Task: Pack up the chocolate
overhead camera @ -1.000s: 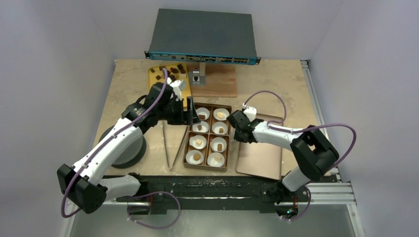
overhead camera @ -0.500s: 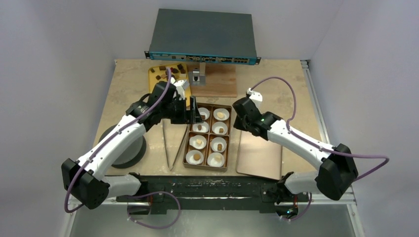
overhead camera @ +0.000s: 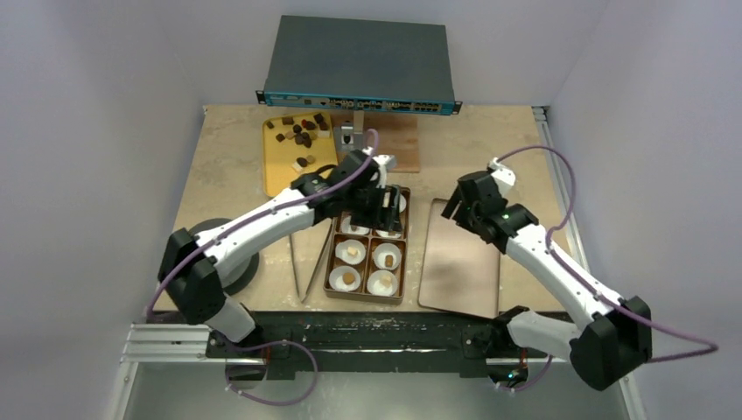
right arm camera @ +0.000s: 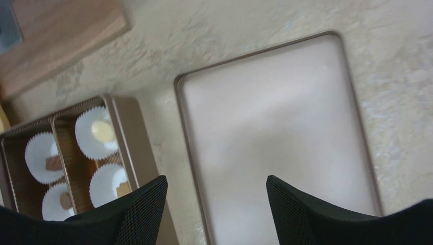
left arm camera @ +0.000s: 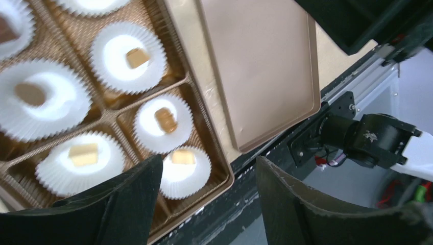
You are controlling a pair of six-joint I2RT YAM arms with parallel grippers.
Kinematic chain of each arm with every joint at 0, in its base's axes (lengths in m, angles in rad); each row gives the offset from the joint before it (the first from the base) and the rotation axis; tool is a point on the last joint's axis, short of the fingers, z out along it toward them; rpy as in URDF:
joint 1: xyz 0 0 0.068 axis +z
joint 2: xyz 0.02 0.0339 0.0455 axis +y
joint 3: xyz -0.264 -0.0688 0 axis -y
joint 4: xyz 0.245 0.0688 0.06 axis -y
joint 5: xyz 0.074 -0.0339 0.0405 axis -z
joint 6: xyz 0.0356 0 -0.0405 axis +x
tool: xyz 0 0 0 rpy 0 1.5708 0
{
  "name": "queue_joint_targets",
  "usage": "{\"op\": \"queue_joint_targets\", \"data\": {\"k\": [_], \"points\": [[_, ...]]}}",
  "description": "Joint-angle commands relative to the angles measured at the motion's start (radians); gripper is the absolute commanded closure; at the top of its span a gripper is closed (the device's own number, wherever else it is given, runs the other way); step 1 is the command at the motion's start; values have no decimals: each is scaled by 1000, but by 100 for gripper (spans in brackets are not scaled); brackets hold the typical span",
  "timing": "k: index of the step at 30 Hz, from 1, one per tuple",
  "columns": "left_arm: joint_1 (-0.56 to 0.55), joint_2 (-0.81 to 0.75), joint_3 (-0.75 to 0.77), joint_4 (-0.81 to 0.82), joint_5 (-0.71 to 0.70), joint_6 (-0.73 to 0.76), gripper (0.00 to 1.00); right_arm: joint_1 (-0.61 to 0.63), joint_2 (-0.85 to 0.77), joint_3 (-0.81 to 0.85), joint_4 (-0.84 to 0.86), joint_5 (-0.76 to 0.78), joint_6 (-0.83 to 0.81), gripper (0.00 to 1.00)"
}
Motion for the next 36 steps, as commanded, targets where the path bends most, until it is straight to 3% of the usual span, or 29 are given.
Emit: {"op": "queue_joint_targets", "data": {"k": [1, 6, 12, 18, 30, 36], "points": [[-119, 137, 187, -3, -146, -7, 36, -122, -112, -20, -57, 20, -16, 32], [-206, 333, 381, -52, -270, -5, 44, -227, -187, 34, -114, 26, -21, 32], [-249, 582, 614, -175, -413, 6, 54, -235, -215, 126, -184, 32, -16, 32], [-249, 697, 687, -195, -445, 7, 55, -235, -241, 132, -197, 12, -19, 31], [-249, 803, 678, -122, -367, -12, 60, -235, -256, 125, -190, -22, -18, 32], [-250, 841, 690, -124, -396, -18, 73, -235, -254, 107, -178, -41, -18, 32]]}}
